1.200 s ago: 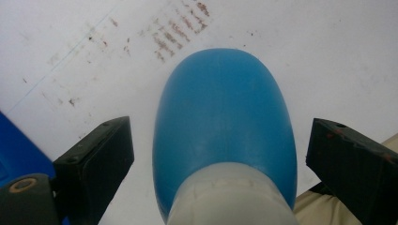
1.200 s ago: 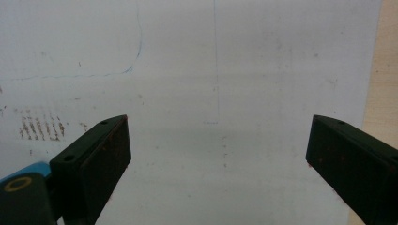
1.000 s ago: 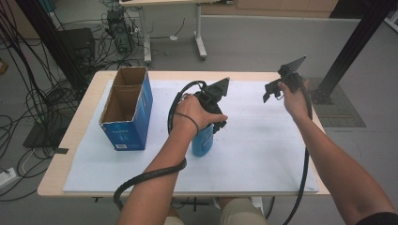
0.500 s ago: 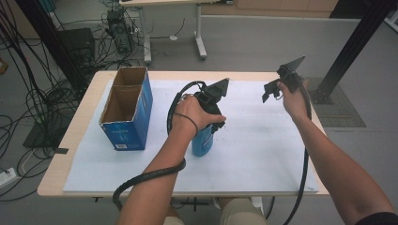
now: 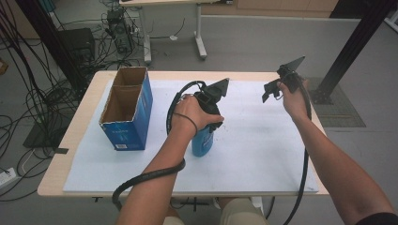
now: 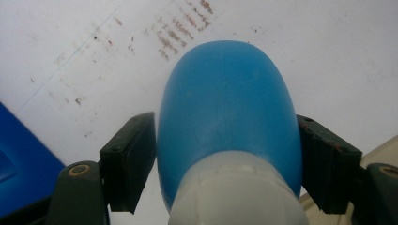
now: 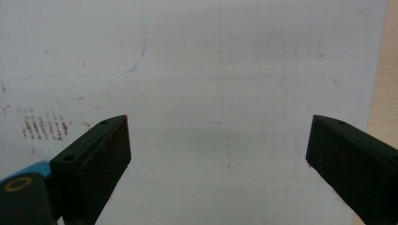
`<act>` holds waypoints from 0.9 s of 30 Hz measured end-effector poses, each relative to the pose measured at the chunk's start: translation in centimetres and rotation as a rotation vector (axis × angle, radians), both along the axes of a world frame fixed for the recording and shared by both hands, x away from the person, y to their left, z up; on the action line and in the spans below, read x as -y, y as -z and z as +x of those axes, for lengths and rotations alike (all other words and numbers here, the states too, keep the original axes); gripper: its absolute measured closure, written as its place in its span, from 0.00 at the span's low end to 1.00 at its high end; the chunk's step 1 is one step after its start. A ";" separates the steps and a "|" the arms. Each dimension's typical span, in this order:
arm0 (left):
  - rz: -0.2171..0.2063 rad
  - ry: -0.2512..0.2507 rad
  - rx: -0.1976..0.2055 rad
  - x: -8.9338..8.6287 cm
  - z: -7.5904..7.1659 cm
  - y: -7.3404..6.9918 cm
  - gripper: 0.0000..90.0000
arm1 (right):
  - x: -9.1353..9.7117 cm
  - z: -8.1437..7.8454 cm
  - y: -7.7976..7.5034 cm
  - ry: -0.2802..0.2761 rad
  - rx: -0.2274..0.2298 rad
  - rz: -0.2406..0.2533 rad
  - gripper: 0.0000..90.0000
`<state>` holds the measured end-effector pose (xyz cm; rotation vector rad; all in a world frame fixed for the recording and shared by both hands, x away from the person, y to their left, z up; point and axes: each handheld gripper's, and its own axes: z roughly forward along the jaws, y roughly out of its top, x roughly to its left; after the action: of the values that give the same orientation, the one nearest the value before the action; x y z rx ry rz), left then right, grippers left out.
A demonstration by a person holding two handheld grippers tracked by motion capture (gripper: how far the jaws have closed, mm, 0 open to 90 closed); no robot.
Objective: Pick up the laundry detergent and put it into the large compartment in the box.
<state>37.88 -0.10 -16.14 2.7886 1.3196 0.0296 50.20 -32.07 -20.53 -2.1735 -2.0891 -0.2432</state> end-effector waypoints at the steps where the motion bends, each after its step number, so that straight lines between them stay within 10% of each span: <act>1: -0.002 0.000 -0.003 0.0 0.0 0.0 0.34 | 0.0 0.0 0.0 0.001 0.001 0.000 0.08; 27: 0.009 0.011 -0.009 0.2 0.1 0.2 0.41 | 0.2 0.0 0.0 0.002 0.000 0.007 0.08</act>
<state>37.99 -0.31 -16.35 2.8065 1.3097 0.0229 50.19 -32.25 -20.52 -2.1719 -2.0826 -0.2511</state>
